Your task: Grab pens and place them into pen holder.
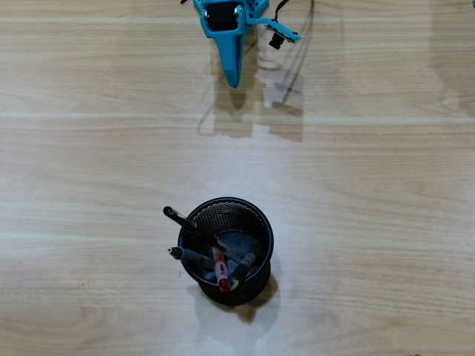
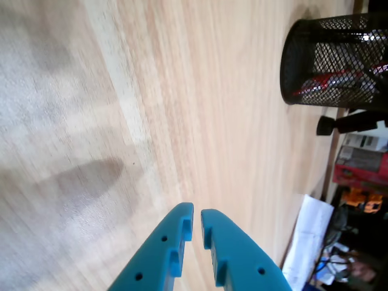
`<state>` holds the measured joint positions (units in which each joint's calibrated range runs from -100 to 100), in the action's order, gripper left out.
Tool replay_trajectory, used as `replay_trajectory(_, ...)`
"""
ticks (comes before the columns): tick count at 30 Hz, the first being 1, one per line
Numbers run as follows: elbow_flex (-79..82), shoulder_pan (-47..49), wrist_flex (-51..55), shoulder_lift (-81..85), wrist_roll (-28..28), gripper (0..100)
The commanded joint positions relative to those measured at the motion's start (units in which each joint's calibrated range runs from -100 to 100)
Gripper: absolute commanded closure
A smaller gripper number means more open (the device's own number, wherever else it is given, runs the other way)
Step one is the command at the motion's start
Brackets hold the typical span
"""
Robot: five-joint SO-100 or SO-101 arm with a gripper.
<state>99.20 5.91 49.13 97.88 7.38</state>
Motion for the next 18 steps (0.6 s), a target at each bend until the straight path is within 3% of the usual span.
replay_trajectory(1, 0.08, -0.05, 0.15, 0.69, -3.54, 97)
replay_trajectory(18, -0.01, 0.04, 0.15, 0.69, -4.76, 98)
